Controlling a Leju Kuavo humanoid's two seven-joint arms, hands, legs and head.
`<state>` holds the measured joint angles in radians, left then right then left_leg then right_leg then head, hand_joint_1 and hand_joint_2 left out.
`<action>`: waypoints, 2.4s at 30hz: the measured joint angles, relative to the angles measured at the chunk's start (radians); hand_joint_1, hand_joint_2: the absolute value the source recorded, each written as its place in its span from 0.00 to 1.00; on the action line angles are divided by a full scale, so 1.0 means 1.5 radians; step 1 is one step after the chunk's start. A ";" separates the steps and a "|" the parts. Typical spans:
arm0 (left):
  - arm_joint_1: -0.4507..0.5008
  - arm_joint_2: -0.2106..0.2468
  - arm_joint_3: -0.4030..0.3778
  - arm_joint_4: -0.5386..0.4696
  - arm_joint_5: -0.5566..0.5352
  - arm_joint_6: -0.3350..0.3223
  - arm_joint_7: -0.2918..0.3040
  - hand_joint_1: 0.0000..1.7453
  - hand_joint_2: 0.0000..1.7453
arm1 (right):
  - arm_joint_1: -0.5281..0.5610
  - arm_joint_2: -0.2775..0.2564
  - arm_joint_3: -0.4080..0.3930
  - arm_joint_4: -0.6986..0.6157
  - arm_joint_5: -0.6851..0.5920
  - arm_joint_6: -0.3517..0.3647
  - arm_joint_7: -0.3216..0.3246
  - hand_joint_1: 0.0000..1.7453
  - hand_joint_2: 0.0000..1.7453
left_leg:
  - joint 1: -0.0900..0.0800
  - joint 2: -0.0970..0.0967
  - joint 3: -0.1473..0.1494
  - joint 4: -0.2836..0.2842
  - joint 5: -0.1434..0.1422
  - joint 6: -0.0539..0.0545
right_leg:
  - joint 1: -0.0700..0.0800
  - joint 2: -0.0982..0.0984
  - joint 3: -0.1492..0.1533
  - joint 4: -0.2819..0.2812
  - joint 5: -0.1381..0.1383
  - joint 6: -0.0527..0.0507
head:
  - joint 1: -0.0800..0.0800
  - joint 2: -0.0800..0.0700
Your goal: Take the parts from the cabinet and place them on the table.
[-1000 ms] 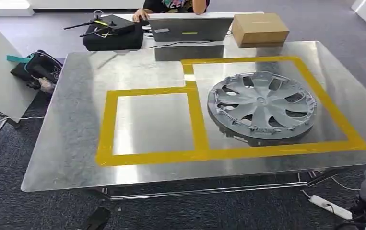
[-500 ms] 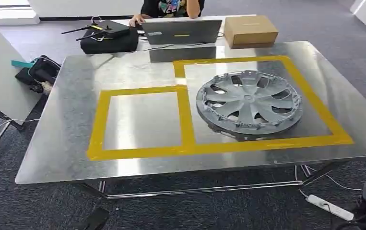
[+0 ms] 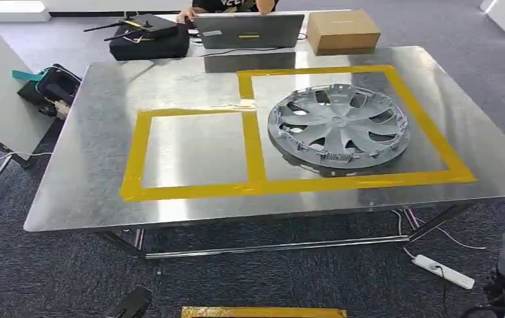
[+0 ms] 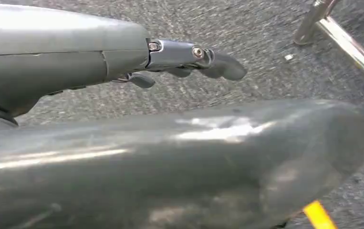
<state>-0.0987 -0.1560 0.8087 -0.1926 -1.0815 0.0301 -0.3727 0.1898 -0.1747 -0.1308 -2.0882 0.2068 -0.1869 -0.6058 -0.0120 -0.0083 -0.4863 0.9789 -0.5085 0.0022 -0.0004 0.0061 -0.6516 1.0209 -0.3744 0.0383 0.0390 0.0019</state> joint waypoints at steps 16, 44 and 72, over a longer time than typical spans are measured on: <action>0.001 0.007 0.001 0.000 -0.005 -0.002 0.000 0.00 0.00 | -0.008 0.000 0.002 0.003 0.007 0.003 -0.001 0.00 0.00 | 0.004 0.006 -0.103 -0.002 0.115 -0.002 | -0.001 0.002 0.122 -0.027 -0.101 0.008 | 0.001 0.000; 0.008 0.008 0.001 0.000 -0.011 0.007 -0.008 0.00 0.00 | 0.004 0.002 0.006 0.003 0.001 -0.002 -0.002 0.00 0.00 | -0.001 0.005 -0.007 -0.014 0.019 0.013 | -0.008 -0.001 0.013 -0.042 0.030 0.011 | -0.001 0.000; 0.006 0.008 0.001 -0.001 -0.011 0.008 -0.007 0.00 0.00 | 0.005 0.003 0.005 0.006 -0.005 0.002 -0.005 0.00 0.00 | 0.011 -0.003 -0.061 0.092 -0.007 -0.001 | -0.009 0.057 0.011 -0.005 -0.013 -0.004 | -0.004 0.000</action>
<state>-0.0892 -0.1438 0.8102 -0.1938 -1.0979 0.0420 -0.3830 0.1967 -0.1698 -0.1228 -2.0794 0.1988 -0.1847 -0.6134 0.0051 -0.0134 -0.5780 1.1171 -0.5194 0.0013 -0.0144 0.0918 -0.6356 1.0132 -0.3935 0.0329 0.0336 0.0019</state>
